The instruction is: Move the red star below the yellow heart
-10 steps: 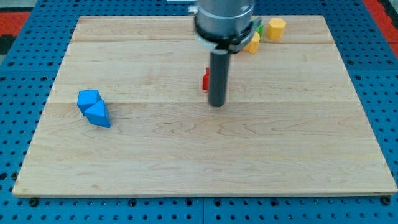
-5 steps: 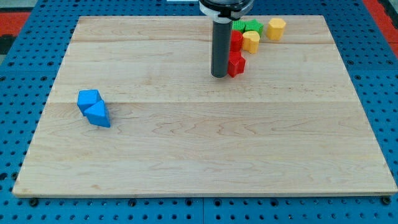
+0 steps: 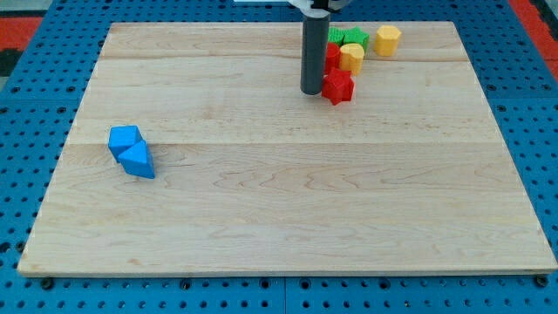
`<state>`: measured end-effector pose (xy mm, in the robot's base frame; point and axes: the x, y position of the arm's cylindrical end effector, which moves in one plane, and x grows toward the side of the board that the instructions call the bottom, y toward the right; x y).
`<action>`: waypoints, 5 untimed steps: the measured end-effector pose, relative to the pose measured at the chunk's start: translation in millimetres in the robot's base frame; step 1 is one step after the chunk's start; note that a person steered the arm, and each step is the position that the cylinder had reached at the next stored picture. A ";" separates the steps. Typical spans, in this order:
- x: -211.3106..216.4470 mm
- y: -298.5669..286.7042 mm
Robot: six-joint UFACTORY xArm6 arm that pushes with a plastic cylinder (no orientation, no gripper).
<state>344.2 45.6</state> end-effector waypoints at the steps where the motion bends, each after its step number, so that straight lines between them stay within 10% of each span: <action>1: 15.5 -2.1; 5: -13.0 25.6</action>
